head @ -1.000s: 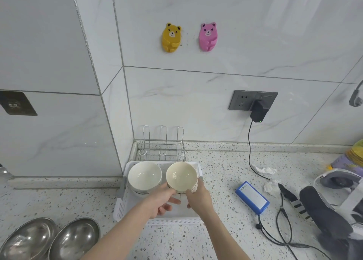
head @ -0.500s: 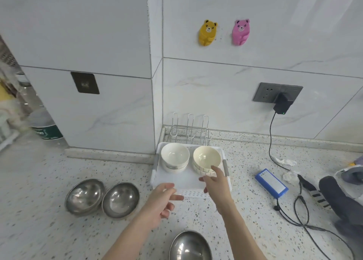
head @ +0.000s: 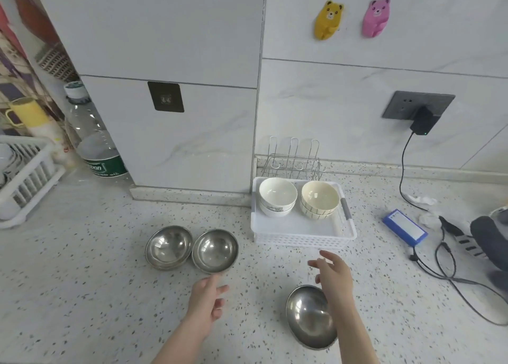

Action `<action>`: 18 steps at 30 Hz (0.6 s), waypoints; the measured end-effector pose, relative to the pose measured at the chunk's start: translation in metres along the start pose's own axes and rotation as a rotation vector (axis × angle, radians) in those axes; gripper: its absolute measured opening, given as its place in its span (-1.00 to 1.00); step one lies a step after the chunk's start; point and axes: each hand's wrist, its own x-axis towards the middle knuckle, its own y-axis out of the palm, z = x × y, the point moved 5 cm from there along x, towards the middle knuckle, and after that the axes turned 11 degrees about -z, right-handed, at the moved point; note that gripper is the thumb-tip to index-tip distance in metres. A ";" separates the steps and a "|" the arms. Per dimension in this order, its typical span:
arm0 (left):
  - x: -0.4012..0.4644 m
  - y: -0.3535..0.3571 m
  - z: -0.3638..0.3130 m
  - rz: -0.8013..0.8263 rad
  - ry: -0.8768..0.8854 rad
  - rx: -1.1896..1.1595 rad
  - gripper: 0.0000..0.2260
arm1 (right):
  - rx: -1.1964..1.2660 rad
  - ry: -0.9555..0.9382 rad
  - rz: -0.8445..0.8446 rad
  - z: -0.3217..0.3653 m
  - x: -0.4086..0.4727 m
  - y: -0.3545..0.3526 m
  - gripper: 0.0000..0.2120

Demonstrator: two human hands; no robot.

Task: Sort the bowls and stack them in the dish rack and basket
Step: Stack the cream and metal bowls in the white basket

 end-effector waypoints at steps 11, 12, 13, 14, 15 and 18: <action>0.013 -0.013 -0.012 0.037 0.039 -0.053 -0.72 | -0.403 0.133 0.010 -0.077 -0.029 -0.051 -0.64; 0.013 -0.013 -0.012 0.044 0.032 -0.050 -0.72 | -0.404 0.136 -0.006 -0.077 -0.032 -0.053 -0.60; 0.013 -0.013 -0.011 0.049 0.023 -0.050 -0.73 | -0.416 0.138 -0.020 -0.077 -0.034 -0.054 -0.58; 0.013 -0.012 -0.010 0.052 0.014 -0.057 -0.74 | -0.438 0.140 -0.029 -0.078 -0.036 -0.056 -0.56; 0.013 -0.012 -0.010 0.054 0.005 -0.071 -0.75 | -0.462 0.141 -0.033 -0.078 -0.037 -0.057 -0.57; 0.013 -0.008 -0.012 0.054 -0.015 -0.107 -0.85 | -0.498 0.137 -0.021 -0.081 -0.038 -0.058 -0.62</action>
